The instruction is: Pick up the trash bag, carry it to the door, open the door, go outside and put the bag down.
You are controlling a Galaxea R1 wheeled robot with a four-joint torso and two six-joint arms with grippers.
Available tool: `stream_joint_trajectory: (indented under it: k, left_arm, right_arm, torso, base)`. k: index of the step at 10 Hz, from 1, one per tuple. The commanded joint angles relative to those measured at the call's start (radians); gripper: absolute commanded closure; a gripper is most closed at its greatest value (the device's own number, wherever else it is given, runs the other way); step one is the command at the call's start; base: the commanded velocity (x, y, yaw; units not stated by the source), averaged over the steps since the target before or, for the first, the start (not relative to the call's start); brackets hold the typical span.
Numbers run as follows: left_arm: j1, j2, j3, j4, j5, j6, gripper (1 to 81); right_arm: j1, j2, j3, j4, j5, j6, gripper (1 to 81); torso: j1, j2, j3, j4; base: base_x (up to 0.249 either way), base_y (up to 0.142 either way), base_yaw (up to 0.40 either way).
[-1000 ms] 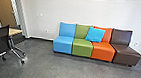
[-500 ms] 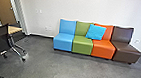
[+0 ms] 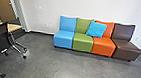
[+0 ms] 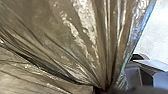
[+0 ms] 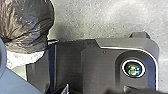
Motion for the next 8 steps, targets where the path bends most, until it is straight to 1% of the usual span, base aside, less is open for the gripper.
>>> stream_joint_trajectory:
  k: [1,4,5,6,7,8]
  left_arm:
    - [-0.057,0.004,0.003,-0.005,0.085,0.01,81.1]
    - [-0.051,0.009,0.001,-0.006,0.083,0.01,81.1]
    - [-0.05,0.012,0.001,-0.006,0.083,0.01,81.1]
    - [-0.042,0.02,0.001,-0.005,0.083,0.01,81.1]
    - [-0.032,0.027,0.001,-0.003,0.083,0.01,81.1]
    - [-0.016,0.049,-0.002,0.003,0.085,0.032,81.1]
  right_arm:
    - [0.042,-0.012,-0.014,0.009,-0.063,-0.013,1.0]
    - [0.039,-0.005,-0.023,0.009,-0.058,-0.015,1.0]
    - [0.034,0.007,-0.042,0.009,-0.038,-0.021,1.0]
    - [0.028,0.018,-0.054,0.009,-0.036,-0.036,1.0]
    - [0.022,0.025,-0.065,0.008,-0.036,-0.039,1.0]
    - [0.014,0.042,-0.092,0.008,-0.036,-0.041,1.0]
  torso:
    - [-0.062,0.097,0.0,0.0]
    - [-0.132,0.204,0.0,0.0]
    - [-0.147,0.229,0.0,0.0]
    - [-0.174,0.27,0.0,0.0]
    - [-0.197,0.306,0.099,0.0]
    - [-0.217,0.337,0.102,0.0]
  base:
    - [0.0,0.0,0.0]
    - [0.0,0.0,0.0]
    - [0.0,0.0,0.0]
    - [0.0,0.0,0.0]
    - [0.0,0.0,0.0]
    - [0.0,0.0,0.0]
